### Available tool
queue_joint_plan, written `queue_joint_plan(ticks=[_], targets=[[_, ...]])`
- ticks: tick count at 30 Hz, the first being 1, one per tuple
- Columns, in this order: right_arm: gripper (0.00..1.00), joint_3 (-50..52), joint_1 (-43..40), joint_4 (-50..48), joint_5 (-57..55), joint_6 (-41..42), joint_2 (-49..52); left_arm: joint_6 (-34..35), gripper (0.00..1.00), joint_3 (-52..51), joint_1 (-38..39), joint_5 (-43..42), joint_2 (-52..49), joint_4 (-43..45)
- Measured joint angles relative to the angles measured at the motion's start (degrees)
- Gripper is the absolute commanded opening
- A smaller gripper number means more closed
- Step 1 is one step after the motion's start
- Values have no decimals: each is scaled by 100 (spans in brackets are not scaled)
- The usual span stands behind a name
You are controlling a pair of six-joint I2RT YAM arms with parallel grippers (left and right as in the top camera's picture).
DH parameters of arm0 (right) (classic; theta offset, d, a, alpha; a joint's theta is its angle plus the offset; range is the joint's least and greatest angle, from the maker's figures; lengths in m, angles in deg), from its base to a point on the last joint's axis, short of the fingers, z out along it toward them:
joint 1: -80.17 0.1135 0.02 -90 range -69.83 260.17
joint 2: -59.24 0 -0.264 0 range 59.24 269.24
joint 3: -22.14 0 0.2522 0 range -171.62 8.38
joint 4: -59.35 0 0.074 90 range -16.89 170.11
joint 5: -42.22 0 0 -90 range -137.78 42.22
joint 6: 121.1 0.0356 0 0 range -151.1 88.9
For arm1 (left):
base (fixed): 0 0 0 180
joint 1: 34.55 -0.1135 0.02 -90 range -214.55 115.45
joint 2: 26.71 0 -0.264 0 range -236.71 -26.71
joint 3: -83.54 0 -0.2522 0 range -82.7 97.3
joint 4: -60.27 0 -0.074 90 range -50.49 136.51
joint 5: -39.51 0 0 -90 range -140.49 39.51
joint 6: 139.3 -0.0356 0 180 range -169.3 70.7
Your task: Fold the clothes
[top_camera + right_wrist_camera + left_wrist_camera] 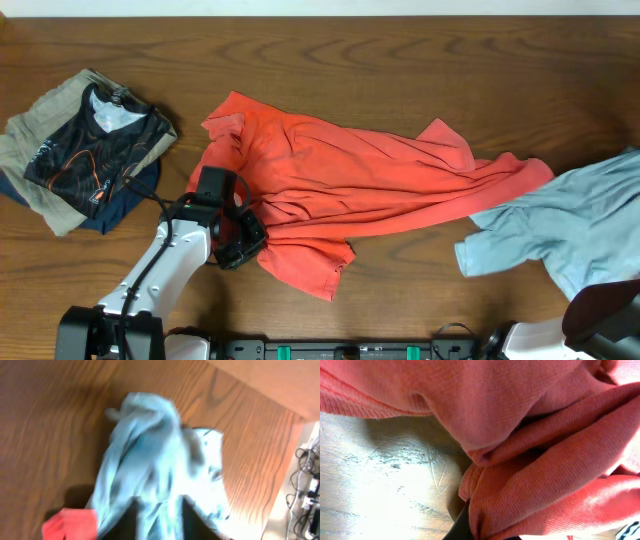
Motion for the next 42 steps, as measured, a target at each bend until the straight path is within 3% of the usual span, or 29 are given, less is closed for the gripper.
queue_joint_plan(ticks=[4,11,21,27,33,37,38,41,42], targets=[[50,4,57,170,944,-356,0,-13,6,0,0,0,0,0],[49,815,404,304,2280,-1027,-15,-13,6,0,0,2,0,0],[49,3799,737,-1886,2601,-1001,-17,-15,6,4,0,2,0,-28],[51,4715,737,-2769,2253,-691,-15,-15,6,4,0,0,0,-37],[79,5283,745,-3926,1891,-387,-33,-15,6,4,0,2,0,-35],[81,5637,793,-4996,1751,-361,-168,-15,6,4,0,0,2,-35],[67,5722,796,-5261,1720,-363,-188,-15,6,4,0,0,2,-33],[4,5851,796,-5648,1694,-367,-201,-15,6,4,0,0,4,-37],[1,5884,796,-5711,1696,-365,-201,-15,6,4,0,2,4,-35]])
